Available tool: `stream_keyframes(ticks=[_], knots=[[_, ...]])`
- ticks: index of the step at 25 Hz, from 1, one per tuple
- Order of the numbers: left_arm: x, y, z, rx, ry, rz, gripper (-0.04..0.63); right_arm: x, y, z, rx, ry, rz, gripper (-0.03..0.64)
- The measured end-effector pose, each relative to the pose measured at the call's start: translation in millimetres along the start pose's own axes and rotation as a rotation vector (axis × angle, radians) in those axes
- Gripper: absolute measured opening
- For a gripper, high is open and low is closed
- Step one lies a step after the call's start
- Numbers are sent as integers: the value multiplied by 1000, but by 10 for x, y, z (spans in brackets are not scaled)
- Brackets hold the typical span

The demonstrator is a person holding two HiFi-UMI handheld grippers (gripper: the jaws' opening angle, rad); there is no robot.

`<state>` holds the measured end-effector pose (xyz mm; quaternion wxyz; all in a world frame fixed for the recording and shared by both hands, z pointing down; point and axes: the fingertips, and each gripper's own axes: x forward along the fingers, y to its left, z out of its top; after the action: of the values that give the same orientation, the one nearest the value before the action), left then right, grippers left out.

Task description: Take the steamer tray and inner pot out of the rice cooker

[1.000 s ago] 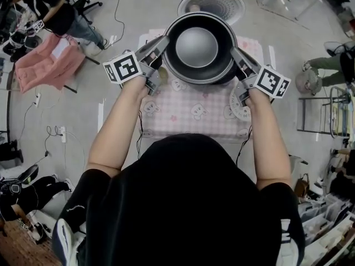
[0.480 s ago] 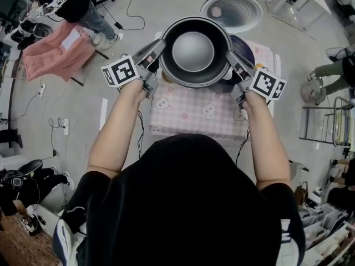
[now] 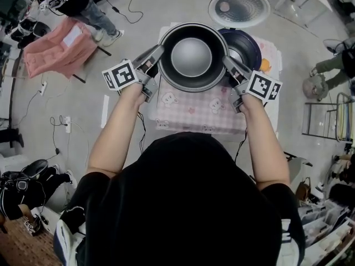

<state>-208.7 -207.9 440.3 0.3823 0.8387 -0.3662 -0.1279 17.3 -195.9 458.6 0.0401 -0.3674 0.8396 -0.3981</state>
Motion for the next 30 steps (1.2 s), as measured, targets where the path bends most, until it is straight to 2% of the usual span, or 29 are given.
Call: stream_keyframes(ticks=[12, 30], knots=[[-233, 300, -542, -69, 94, 32, 41, -129, -126, -656, 65, 46, -57, 40], [-384, 721, -1616, -153, 271, 95, 43, -401, -681, -1602, 189, 137, -166, 38]])
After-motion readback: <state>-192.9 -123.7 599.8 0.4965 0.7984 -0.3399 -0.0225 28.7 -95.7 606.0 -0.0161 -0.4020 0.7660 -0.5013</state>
